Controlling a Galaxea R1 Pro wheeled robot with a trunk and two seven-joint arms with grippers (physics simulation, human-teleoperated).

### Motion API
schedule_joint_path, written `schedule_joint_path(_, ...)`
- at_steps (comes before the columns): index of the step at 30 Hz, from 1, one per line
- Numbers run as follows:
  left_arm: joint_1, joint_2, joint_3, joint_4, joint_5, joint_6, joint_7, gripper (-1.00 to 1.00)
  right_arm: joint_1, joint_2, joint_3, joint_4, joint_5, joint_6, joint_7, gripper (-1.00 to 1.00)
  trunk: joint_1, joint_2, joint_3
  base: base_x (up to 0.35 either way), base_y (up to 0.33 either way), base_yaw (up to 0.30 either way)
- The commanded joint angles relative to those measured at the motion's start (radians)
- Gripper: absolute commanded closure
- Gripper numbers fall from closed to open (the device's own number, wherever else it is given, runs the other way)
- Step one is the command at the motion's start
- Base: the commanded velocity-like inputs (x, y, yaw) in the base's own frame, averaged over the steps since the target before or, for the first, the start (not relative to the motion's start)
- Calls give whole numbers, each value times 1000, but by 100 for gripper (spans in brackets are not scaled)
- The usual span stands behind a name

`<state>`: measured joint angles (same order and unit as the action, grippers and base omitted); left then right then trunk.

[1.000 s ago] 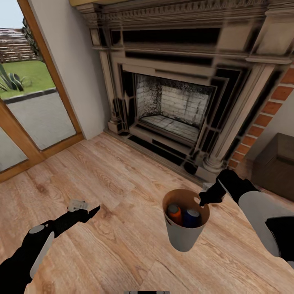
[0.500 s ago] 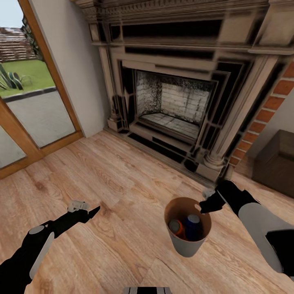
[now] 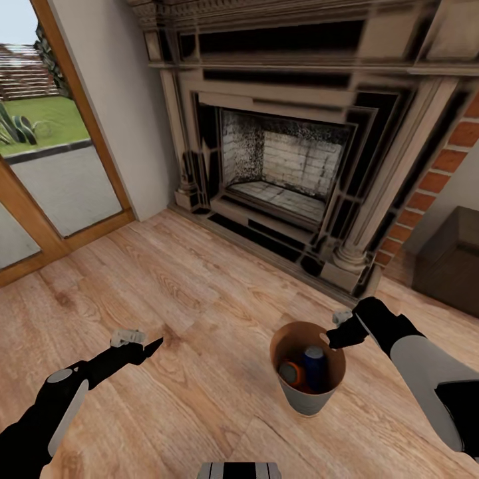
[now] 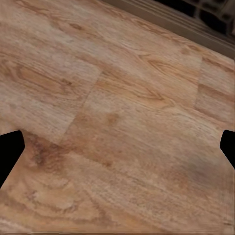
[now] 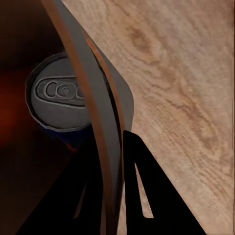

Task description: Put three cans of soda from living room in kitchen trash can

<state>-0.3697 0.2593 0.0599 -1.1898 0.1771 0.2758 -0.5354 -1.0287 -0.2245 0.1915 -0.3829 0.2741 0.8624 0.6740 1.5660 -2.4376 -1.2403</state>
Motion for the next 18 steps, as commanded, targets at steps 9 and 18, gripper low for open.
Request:
schedule_joint_path(9,12,0,-1,-4,1,14,0,-100,7,-21,-21,-12,-16,-2,20,100,15,-28,-12,0,0,0)
schedule_joint_path(18,13,0,-1,-9,1,16,0,-100,9,-28,-23,-19,-16,-55,20,100,36,-63,-44,0,0,0)
